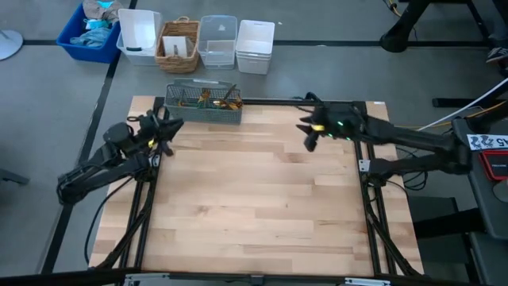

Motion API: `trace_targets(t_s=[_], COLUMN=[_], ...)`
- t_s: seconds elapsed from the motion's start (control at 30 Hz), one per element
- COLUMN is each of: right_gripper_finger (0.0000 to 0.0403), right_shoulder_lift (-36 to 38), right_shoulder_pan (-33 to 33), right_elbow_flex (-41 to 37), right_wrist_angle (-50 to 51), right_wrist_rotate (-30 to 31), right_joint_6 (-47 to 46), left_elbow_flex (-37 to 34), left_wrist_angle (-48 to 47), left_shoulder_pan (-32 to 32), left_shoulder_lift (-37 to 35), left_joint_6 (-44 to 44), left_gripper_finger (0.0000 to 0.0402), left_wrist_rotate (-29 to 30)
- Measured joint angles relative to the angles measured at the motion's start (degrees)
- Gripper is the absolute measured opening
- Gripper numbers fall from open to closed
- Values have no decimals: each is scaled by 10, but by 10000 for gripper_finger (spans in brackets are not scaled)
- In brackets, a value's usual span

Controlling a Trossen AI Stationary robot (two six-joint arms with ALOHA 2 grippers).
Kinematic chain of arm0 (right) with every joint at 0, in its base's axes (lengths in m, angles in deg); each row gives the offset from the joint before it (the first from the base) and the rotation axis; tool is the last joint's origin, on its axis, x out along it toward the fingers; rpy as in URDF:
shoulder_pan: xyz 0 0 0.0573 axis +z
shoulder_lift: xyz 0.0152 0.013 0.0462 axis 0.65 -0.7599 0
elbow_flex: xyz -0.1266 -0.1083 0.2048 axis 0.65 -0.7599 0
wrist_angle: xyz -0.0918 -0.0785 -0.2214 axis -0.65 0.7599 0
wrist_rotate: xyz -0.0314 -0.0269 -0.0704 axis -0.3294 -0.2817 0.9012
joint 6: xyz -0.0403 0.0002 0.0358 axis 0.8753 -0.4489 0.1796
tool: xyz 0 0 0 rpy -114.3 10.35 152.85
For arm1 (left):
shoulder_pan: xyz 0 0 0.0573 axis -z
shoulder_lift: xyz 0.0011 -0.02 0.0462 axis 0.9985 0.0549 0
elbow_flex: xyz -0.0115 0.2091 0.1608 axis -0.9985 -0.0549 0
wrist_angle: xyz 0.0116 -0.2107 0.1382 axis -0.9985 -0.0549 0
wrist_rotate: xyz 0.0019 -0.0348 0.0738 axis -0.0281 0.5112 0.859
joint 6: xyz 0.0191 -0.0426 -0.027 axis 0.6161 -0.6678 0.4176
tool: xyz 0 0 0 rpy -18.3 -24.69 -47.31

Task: Sort silverware
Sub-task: Return to Home Position

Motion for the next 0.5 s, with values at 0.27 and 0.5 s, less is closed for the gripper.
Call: trace_targets(t_s=[0.27,0.5], right_gripper_finger=[127,127], right_shoulder_lift=[229,345], right_shoulder_pan=[1,1], right_elbow_flex=[-228,-317], right_wrist_angle=[-206,-267], right_wrist_rotate=[-78,-125], right_joint_6=[-56,-50], left_elbow_flex=[-85,-166], left_wrist_angle=[19,160], left_shoulder_pan=[2,23], left_shoulder_lift=[-36,-40], left_joint_6=[-56,-33], left_gripper_finger=[25,12], left_wrist_rotate=[-70,-113])
